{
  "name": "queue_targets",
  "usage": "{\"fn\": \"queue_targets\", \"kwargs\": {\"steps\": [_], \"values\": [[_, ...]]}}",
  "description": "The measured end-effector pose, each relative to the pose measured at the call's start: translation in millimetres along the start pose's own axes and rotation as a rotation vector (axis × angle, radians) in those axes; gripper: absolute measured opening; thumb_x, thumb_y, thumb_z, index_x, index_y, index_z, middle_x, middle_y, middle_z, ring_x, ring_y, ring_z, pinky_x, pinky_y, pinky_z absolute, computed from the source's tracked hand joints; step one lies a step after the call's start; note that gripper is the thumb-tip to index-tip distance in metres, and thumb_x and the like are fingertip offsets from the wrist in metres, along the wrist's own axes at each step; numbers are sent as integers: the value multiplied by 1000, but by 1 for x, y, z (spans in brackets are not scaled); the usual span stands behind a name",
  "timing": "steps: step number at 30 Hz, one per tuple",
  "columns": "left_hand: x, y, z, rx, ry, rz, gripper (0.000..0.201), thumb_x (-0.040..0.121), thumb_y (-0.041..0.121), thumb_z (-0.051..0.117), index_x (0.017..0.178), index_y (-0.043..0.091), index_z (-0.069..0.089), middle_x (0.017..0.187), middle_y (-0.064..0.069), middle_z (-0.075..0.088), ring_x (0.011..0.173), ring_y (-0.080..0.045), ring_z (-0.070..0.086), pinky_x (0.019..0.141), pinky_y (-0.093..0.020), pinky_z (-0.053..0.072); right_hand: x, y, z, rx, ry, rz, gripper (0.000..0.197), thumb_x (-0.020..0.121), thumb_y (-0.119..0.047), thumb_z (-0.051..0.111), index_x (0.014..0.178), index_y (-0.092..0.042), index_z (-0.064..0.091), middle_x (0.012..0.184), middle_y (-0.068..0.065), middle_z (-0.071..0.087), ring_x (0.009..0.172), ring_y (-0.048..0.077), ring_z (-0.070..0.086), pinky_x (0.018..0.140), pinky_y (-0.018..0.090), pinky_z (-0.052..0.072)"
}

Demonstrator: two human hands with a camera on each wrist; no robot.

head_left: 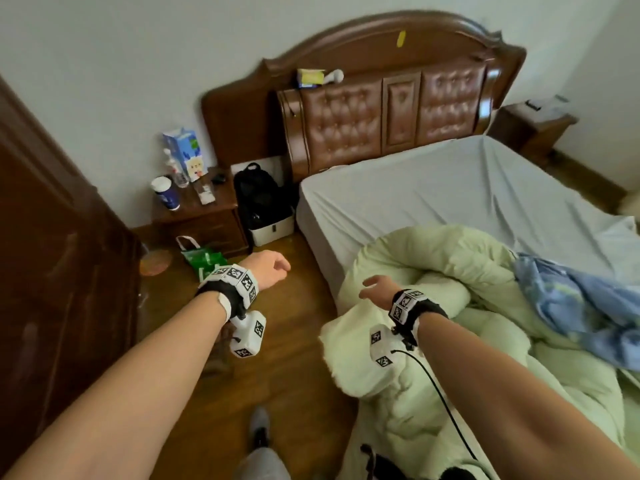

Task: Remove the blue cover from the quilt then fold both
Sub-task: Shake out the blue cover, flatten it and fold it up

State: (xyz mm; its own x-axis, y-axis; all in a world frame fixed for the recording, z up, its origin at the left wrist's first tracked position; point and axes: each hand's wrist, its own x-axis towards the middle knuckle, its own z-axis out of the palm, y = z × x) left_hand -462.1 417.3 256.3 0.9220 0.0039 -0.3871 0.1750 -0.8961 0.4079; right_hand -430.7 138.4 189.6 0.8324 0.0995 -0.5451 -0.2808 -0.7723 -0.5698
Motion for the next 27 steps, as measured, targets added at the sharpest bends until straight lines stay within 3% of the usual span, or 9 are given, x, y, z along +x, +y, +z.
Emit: {"fn": "queue_targets", "kwargs": {"steps": [2,5,8,11,14,16,19,24,27], "values": [[63,9,-21,31,-17,86,17,91,30,61,107,33,68,116,7,65,109,-16,60,96,-33,49,36,-8,-20,30,91,65,53,85,-23,72,134,-13,55,126,12,63,111,27,61,95,31,48],[152,35,-49,46,-51,218,16,91,28,61,105,30,69,115,6,67,110,-16,61,94,-27,47,76,-17,-47,141,207,174,65,84,-22,72,143,-16,46,120,10,61,104,26,60,86,30,49],[222,72,-65,126,-135,328,21,94,25,56,113,23,66,116,3,65,111,-18,60,86,-22,42,98,-19,-73,243,264,276,75,85,-20,71,150,-15,34,134,11,54,115,27,57,91,30,48],[279,116,-67,222,-217,447,25,94,26,55,116,24,67,118,3,67,105,-19,63,80,-20,44,117,-11,-103,299,318,386,79,86,-23,71,152,-14,29,141,14,50,123,29,54,96,30,46],[334,155,-58,287,-265,531,25,91,27,56,112,27,68,118,2,68,106,-20,63,87,-24,48,145,5,-131,312,418,463,82,85,-32,73,152,-13,29,146,15,47,131,31,48,106,35,41],[364,173,-52,334,-261,577,26,88,28,57,112,31,68,122,1,66,112,-22,60,97,-32,48,174,15,-145,309,420,510,87,82,-39,74,153,-18,28,145,15,48,130,32,49,108,40,41],[411,189,-43,409,-219,617,31,88,27,55,116,33,66,130,-1,58,123,-24,51,103,-36,43,221,18,-163,254,373,577,92,77,-53,72,153,-32,25,149,15,41,135,36,42,112,46,36],[499,203,-22,433,-284,669,35,89,29,55,124,34,61,134,-4,51,128,-24,45,106,-38,38,292,17,-187,95,334,673,91,77,-53,72,152,-42,21,161,15,12,146,40,13,119,52,17],[555,218,-3,442,-335,680,40,88,28,56,128,33,57,136,-3,49,129,-24,44,106,-38,39,337,26,-206,2,296,701,92,76,-53,74,149,-49,18,164,8,0,150,34,-2,115,66,13]]}}
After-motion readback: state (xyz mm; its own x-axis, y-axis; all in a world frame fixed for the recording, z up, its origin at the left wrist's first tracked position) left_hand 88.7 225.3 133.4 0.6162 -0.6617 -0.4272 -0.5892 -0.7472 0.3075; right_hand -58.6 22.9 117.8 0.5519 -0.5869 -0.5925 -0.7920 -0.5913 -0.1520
